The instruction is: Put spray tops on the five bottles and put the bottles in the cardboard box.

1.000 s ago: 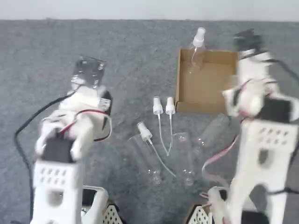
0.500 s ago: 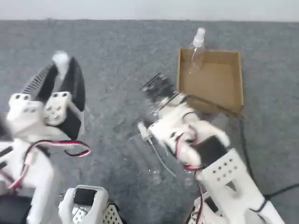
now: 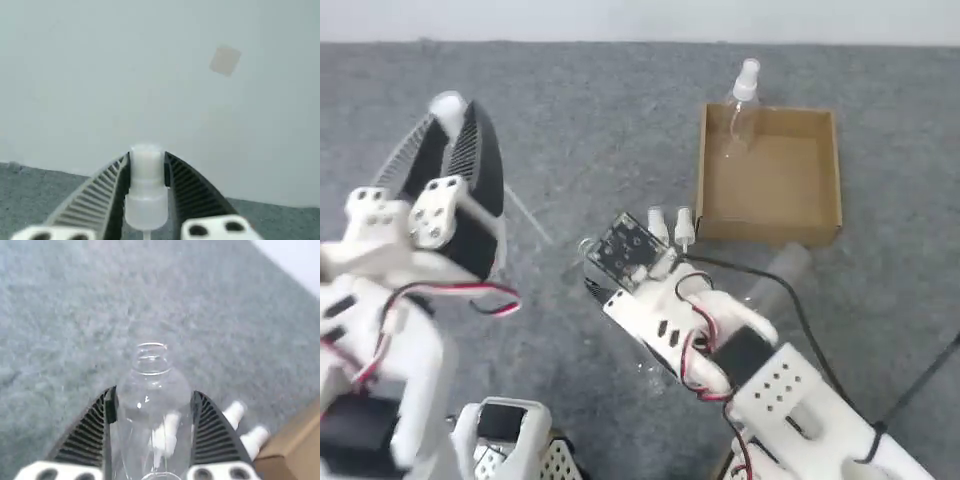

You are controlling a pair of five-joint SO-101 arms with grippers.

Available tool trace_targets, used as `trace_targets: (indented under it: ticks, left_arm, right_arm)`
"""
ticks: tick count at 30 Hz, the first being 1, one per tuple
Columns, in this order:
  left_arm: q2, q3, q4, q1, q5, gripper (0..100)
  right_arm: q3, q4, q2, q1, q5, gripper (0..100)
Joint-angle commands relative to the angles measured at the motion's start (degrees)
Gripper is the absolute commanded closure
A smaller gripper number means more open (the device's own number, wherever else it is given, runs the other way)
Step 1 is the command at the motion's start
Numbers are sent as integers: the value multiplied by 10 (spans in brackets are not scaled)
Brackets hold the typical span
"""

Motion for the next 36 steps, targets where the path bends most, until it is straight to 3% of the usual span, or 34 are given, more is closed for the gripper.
trace_targets:
  ticks: [1, 12, 24, 30, 36]
  left_arm:
    - [9, 50, -62, 4, 5, 988]
    - [10, 129, -81, 60, 9, 988]
    - [7, 246, -81, 66, 8, 988]
    - [6, 271, -79, 115, 5, 988]
    - [7, 283, -81, 122, 5, 988]
  right_arm:
    - [12, -28, -67, -15, -5, 993]
    - [28, -28, -90, -12, -5, 993]
    - [31, 27, -96, -10, 0, 993]
    - [58, -69, -96, -9, -15, 993]
    - [109, -175, -96, 47, -120, 993]
